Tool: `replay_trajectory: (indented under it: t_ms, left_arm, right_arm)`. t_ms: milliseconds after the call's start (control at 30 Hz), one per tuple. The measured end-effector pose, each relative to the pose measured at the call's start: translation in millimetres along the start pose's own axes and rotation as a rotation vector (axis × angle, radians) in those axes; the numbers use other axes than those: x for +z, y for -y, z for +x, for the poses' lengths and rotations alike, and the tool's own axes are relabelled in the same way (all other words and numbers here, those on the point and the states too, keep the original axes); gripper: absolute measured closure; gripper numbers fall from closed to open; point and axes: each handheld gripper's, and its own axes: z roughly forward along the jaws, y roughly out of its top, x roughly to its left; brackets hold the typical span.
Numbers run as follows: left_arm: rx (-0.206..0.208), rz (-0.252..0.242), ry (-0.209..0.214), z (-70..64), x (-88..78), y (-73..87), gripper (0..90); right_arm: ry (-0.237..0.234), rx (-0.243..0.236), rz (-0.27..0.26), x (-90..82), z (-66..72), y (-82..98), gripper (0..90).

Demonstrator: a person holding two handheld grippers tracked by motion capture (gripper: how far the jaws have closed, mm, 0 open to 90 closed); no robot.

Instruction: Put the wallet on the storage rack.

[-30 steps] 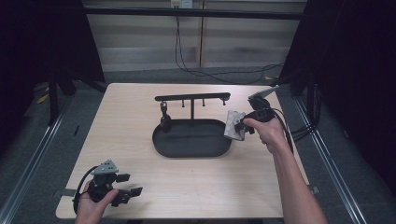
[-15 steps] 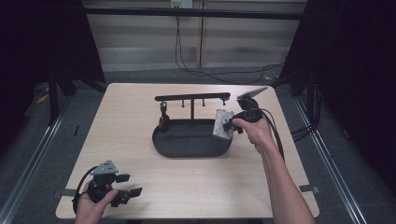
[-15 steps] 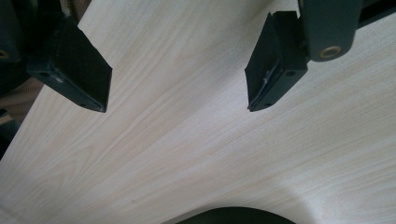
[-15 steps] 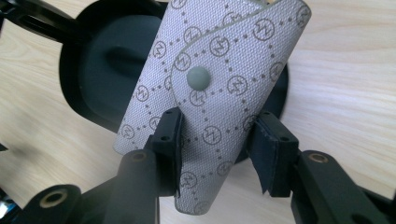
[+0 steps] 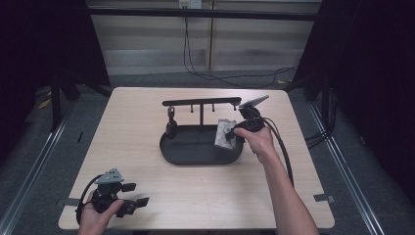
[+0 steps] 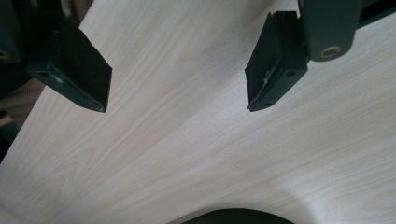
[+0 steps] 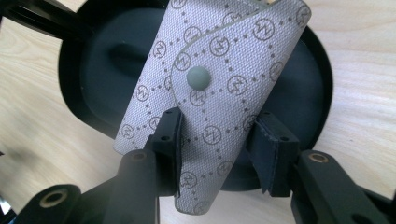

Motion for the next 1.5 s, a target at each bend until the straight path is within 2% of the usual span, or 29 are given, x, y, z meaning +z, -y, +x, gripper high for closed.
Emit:
replay_trajectory:
  t_ms: [100, 167, 500, 733, 900, 1067, 1233, 1267, 1367, 1500]
  left_arm:
    - [0.0, 0.001, -0.001, 0.2, -0.1, 0.0, 22.5]
    - [-0.001, 0.003, 0.003, 0.1, 0.2, 0.1, 22.5]
    - [0.001, 0.011, -0.002, 0.3, 0.6, 0.1, 22.5]
    - [0.0, 0.012, -0.002, 0.3, 1.2, 0.0, 22.5]
    - [-0.005, 0.013, -0.002, 0.6, 1.1, 0.2, 22.5]
    - [-0.005, 0.012, 0.0, 0.6, 1.0, 0.3, 22.5]
    - [-0.007, 0.012, -0.002, 0.7, 0.9, 0.2, 22.4]
    - [-0.006, 0.012, -0.001, 0.7, 0.8, 0.3, 22.4]
    - [-0.005, 0.013, 0.0, 0.5, 1.1, 0.3, 22.4]
    - [-0.005, 0.013, 0.0, 0.4, 1.3, 0.2, 22.4]
  right_arm:
    - [-0.002, -0.004, 0.003, 8.5, -1.1, 1.8, 57.3]
    - [-0.007, 0.011, 0.004, 11.9, -2.5, 2.9, 57.3]
    - [0.05, -0.011, 0.023, 28.7, -6.6, 11.0, 57.1]
    - [0.067, -0.027, 0.022, 36.2, -8.9, 15.1, 56.5]
    - [0.079, -0.021, 0.02, 39.8, -9.2, 15.3, 55.9]
    - [0.074, -0.022, 0.017, 40.7, -9.2, 14.3, 53.9]
    - [0.05, -0.021, 0.015, 40.4, -9.9, 14.7, 46.9]
    - [0.042, -0.011, 0.01, 39.1, -9.2, 14.6, 45.5]
    - [0.035, -0.027, -0.012, 35.0, -9.0, 14.4, 43.1]
    - [0.03, -0.021, -0.028, 30.7, -11.2, 15.5, 41.7]
